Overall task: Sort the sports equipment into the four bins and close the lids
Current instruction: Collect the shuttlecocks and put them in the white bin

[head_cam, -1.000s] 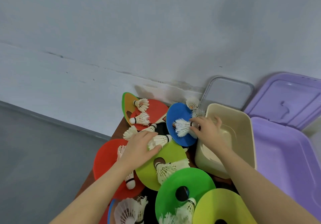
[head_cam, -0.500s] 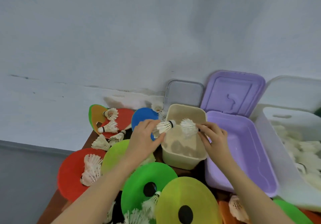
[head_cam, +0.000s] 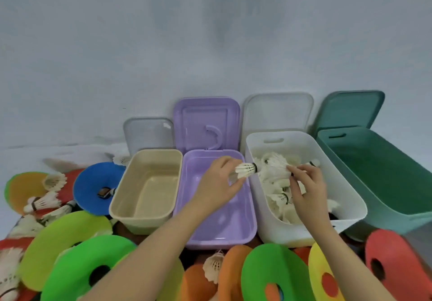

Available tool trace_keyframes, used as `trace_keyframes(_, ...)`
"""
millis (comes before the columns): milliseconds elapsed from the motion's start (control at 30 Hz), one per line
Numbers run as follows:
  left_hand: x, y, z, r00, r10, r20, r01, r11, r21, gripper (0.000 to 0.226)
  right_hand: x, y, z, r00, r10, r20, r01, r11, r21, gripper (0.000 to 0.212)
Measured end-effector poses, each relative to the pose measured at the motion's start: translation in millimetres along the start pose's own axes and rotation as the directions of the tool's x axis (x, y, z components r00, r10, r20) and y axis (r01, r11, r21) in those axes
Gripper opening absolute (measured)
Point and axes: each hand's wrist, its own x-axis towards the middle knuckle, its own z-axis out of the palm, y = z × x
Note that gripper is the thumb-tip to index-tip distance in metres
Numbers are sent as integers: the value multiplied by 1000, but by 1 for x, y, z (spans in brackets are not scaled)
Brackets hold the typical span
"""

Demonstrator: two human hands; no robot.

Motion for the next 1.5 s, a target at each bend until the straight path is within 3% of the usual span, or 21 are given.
trace_keyframes(200,31,44,79,990,0,141,-4,1000,23,41,1,48,-49,992,124,10,-122,986,-110,26)
trace_keyframes(400,58,43,117,958,-222,181,192,966,171,45,13,72,-46,947,285,150,-257,950,-179,29)
trace_keyframes(467,60,36,122,926,-252,279,147,926,349,49,17,73,-42,900,307,310,-243,943,-227,33)
trace_keyframes(567,56,27,116,888,-301,348,107,870,481,49,15,78,-38,763,357,539,-96,887,-452,42)
trace_keyframes(700,52,31,103,883,-272,382,38,853,521,52,14,79,-34,673,394,626,-2,847,-531,54)
trace_keyframes(867,43,35,74,960,-179,217,54,874,483,49,15,54,-32,830,278,483,-20,882,-471,51)
trace_keyframes(1033,22,23,21,973,-177,148,80,861,503,47,16,16,-10,886,123,448,21,953,-303,43)
trace_keyframes(1267,-22,-23,-73,959,-276,71,196,820,539,62,18,-63,55,836,32,547,54,989,-140,42)
trace_keyframes(1367,-44,-57,-115,946,-324,26,255,790,557,51,17,-102,91,826,-19,563,66,996,-64,39)
trace_keyframes(1500,-70,-101,-169,937,-350,10,285,779,559,58,13,-161,142,826,-29,562,54,998,-27,37)
